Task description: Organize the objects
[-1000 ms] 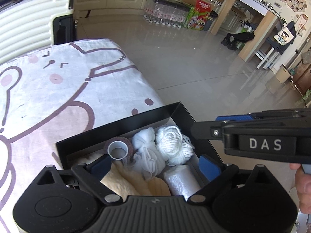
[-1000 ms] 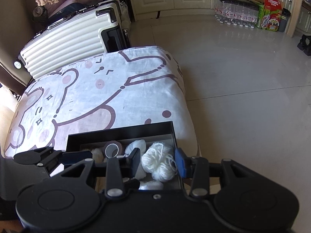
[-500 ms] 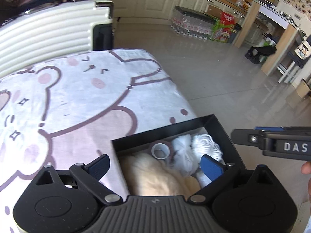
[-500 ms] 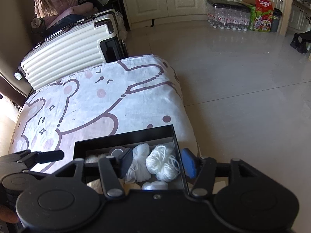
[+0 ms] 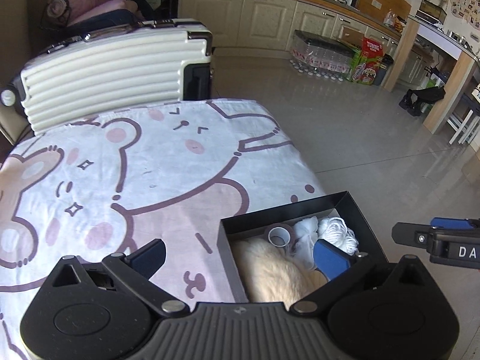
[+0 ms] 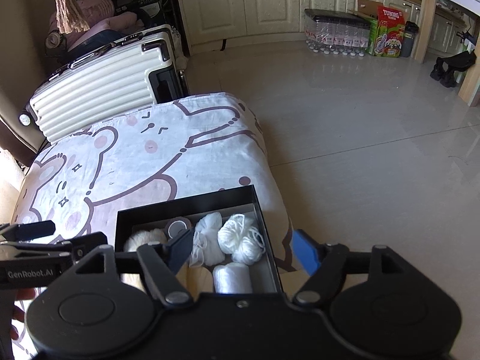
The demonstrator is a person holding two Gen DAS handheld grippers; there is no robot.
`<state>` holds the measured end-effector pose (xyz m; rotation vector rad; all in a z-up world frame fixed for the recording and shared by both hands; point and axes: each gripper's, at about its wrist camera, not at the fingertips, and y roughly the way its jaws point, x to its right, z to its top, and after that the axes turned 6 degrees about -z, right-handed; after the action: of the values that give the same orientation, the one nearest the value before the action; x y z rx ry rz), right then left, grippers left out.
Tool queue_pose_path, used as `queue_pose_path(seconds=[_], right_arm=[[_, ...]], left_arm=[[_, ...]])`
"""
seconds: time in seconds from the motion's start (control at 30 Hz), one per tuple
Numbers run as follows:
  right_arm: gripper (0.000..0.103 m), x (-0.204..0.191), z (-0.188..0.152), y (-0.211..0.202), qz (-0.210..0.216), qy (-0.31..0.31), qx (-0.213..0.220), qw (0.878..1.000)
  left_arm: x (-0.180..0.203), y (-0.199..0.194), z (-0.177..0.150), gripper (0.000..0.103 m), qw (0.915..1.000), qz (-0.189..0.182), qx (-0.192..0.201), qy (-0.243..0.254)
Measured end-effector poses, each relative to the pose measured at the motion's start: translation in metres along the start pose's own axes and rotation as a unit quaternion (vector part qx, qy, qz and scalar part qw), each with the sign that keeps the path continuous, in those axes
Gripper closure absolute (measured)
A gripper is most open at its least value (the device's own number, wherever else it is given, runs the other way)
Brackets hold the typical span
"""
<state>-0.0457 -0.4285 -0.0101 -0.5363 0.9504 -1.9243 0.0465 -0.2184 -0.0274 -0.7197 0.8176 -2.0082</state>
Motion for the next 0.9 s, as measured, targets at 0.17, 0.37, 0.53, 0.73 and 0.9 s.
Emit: queue_pose_path(seconds=[0.17,0.37,0.53,0.73,0.9], right_arm=[[0.008,0.000,-0.007,-0.018,-0.011,-0.001,0.012,1.000],[0.000,0.003,-0.017,-0.035,-0.022,0.001,0.021,1.000],[0.000,0.003,-0.024,-0.046,-0.024,-0.004,0.023,0.999],[0.000,0.006,-0.030,-0.058,-0.022,-0.003,0.025,0.999],[0.000,0.007,-0.034,-0.065,-0.024,-0.001,0.028,0.999]], left_arm=[[0.000,-0.021,-0.005,0.000,0.9999,0.014,0.008,0.002],[0.002,-0.041,-0.012,0.000,0.9994,0.030,0.013,0.008],[0.003,-0.055,-0.016,0.000,0.9993,0.034,0.016,0.003],[0.007,-0.066,-0.022,0.000,0.9987,0.047,0.013,0.014],[0.010,-0.075,-0.027,0.000,0.9982,0.054,0.011,0.023]])
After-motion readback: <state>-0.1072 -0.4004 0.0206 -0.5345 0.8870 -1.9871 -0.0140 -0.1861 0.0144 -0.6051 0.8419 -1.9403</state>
